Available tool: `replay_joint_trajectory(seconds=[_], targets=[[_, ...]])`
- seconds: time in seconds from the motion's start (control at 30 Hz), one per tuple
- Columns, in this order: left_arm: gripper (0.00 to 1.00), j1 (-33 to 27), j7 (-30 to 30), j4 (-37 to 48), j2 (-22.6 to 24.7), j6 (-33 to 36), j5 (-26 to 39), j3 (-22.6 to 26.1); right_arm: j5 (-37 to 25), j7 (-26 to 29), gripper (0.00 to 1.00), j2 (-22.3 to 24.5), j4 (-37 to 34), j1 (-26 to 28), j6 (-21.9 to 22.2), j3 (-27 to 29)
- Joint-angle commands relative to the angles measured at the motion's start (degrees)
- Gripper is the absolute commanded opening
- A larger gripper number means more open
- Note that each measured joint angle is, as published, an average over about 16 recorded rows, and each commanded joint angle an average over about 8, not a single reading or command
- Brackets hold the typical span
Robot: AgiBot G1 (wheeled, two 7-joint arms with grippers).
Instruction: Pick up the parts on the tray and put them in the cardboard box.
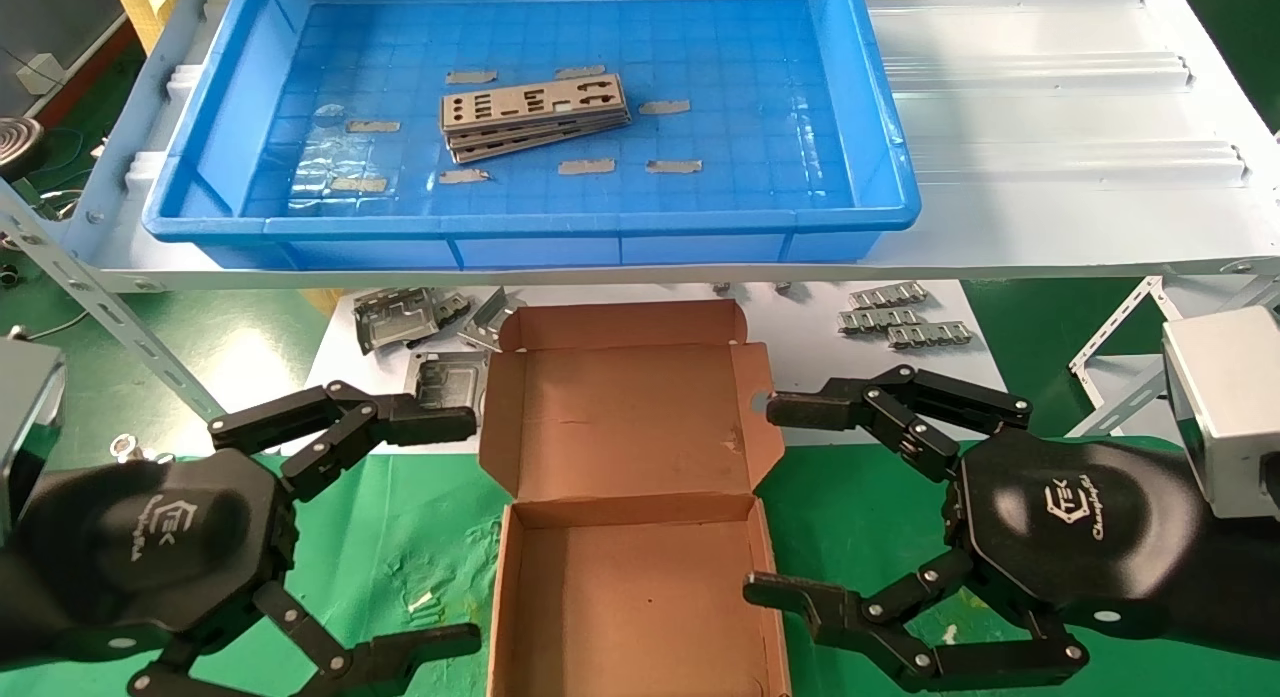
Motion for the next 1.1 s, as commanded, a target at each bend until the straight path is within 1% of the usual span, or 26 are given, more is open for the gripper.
replay_joint_trajectory(seconds=[0.03,1.1], targets=[[1.0,0.0,0.0,0.0,0.0,0.0,0.0,0.0,0.0,0.0,0.0,0.0,0.0,0.0,0.0,0.0],[1.0,0.0,0.0,0.0,0.0,0.0,0.0,0.0,0.0,0.0,0.0,0.0,0.0,0.0,0.0,0.0]])
